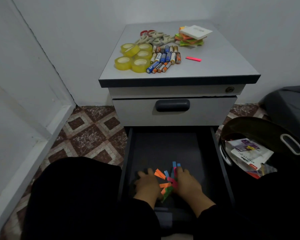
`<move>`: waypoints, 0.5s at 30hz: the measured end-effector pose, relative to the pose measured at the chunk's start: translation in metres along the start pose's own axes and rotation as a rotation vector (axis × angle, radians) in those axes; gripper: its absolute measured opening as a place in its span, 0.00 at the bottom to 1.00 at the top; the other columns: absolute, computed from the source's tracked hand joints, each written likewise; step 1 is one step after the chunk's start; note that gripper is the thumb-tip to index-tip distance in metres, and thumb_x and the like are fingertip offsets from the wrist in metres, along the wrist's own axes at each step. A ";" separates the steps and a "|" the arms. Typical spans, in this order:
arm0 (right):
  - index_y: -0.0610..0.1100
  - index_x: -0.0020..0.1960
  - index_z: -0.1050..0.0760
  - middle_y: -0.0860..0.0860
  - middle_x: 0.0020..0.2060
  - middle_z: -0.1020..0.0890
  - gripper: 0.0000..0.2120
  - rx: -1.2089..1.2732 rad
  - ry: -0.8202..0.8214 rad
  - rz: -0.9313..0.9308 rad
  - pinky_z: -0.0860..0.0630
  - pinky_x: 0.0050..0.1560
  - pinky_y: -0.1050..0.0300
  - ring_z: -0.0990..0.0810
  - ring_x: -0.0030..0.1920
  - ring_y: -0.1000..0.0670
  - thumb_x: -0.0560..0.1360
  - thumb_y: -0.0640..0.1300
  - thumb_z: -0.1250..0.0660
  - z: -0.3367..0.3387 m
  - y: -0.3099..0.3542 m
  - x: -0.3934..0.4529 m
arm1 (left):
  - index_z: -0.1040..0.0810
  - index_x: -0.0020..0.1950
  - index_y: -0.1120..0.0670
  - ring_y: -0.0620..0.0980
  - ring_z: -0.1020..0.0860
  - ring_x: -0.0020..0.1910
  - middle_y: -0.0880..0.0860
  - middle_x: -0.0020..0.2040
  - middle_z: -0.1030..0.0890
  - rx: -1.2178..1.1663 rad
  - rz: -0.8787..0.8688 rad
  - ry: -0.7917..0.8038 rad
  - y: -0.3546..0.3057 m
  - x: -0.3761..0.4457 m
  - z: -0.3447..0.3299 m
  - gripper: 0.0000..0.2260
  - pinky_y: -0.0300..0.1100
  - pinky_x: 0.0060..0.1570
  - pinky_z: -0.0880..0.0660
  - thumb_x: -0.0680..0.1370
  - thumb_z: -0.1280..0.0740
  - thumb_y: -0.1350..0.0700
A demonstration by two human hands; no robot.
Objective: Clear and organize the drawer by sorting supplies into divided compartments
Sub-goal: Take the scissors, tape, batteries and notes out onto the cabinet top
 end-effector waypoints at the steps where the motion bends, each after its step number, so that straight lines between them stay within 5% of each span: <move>1: 0.46 0.72 0.39 0.46 0.63 0.29 0.28 0.017 0.004 0.002 0.27 0.57 0.55 0.24 0.59 0.47 0.76 0.54 0.35 0.000 0.001 0.000 | 0.47 0.73 0.52 0.61 0.32 0.66 0.59 0.68 0.42 -0.019 -0.014 -0.002 -0.001 -0.001 -0.005 0.40 0.50 0.61 0.27 0.69 0.25 0.52; 8: 0.46 0.61 0.28 0.47 0.58 0.27 0.14 0.094 0.019 0.034 0.27 0.54 0.58 0.23 0.54 0.49 0.77 0.49 0.35 0.004 0.003 -0.002 | 0.33 0.66 0.55 0.53 0.27 0.58 0.57 0.65 0.33 -0.264 -0.375 -0.112 -0.036 -0.002 -0.010 0.14 0.40 0.57 0.32 0.80 0.40 0.56; 11: 0.48 0.56 0.23 0.48 0.54 0.23 0.09 0.199 -0.015 0.039 0.25 0.49 0.59 0.22 0.49 0.51 0.77 0.45 0.36 0.012 0.002 -0.002 | 0.25 0.54 0.55 0.53 0.25 0.52 0.55 0.53 0.25 -0.423 -0.432 -0.111 -0.043 0.000 -0.003 0.07 0.44 0.57 0.28 0.78 0.40 0.62; 13: 0.48 0.53 0.21 0.47 0.51 0.19 0.07 0.309 -0.067 0.006 0.23 0.49 0.57 0.20 0.47 0.50 0.75 0.42 0.34 0.020 -0.003 0.000 | 0.25 0.47 0.51 0.52 0.24 0.47 0.52 0.44 0.24 -0.537 -0.387 -0.153 -0.039 0.005 0.005 0.09 0.49 0.53 0.25 0.74 0.38 0.65; 15: 0.49 0.54 0.22 0.46 0.51 0.18 0.10 0.445 -0.108 -0.048 0.21 0.50 0.53 0.19 0.47 0.48 0.74 0.39 0.32 0.026 -0.010 0.003 | 0.25 0.54 0.50 0.53 0.23 0.51 0.53 0.52 0.23 -0.516 -0.310 -0.224 -0.029 0.011 0.014 0.14 0.46 0.53 0.25 0.73 0.37 0.66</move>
Point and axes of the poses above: each hand's wrist, its own x-axis towards the middle knuckle, its own z-axis out of the back of the hand, y = z × x, the point moved 6 cm from there along x, towards the middle knuckle
